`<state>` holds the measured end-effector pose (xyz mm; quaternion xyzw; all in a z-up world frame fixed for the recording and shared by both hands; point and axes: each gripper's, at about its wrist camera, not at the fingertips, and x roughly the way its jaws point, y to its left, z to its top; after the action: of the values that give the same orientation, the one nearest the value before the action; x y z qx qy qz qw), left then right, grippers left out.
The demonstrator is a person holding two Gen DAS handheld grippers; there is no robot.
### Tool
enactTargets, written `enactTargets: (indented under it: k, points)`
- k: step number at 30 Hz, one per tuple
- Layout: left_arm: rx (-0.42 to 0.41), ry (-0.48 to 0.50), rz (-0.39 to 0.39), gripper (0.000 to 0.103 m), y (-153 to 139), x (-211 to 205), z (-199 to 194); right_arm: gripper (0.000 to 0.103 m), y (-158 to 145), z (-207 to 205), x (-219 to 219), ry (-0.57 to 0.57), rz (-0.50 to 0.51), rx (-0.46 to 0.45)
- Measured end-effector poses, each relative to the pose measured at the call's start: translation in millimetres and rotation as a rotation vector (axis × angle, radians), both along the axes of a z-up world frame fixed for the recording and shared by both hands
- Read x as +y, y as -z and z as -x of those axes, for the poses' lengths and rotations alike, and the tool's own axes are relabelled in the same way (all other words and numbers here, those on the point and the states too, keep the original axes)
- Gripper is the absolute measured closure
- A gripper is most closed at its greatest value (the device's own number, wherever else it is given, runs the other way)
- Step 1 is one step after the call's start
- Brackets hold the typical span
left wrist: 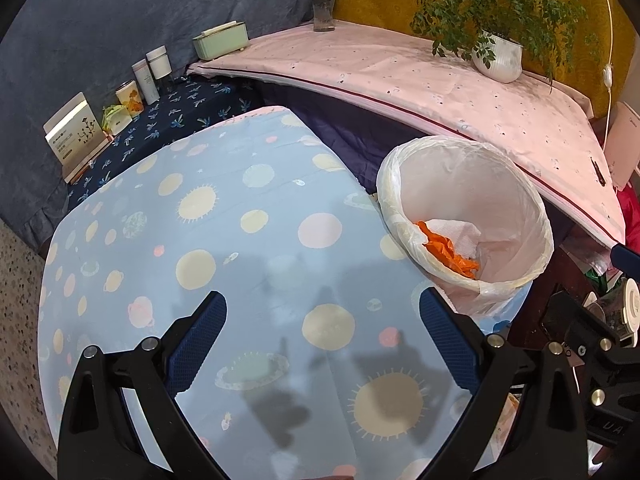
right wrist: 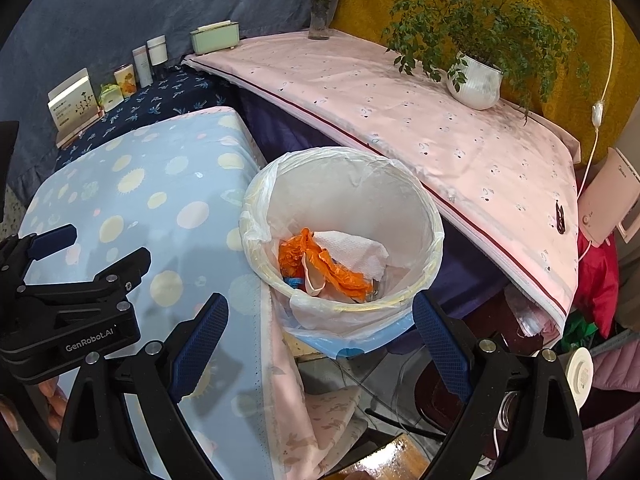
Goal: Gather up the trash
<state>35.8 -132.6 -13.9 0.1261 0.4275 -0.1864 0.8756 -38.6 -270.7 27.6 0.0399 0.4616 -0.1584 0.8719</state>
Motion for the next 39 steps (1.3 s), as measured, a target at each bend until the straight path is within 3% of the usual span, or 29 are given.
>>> enactTargets:
  k: [39]
  points:
    - [-0.014, 0.008, -0.004, 0.010, -5.5, -5.8, 4.4, 0.014, 2.6, 2.9, -3.9, 0.010, -0.005, 0.001]
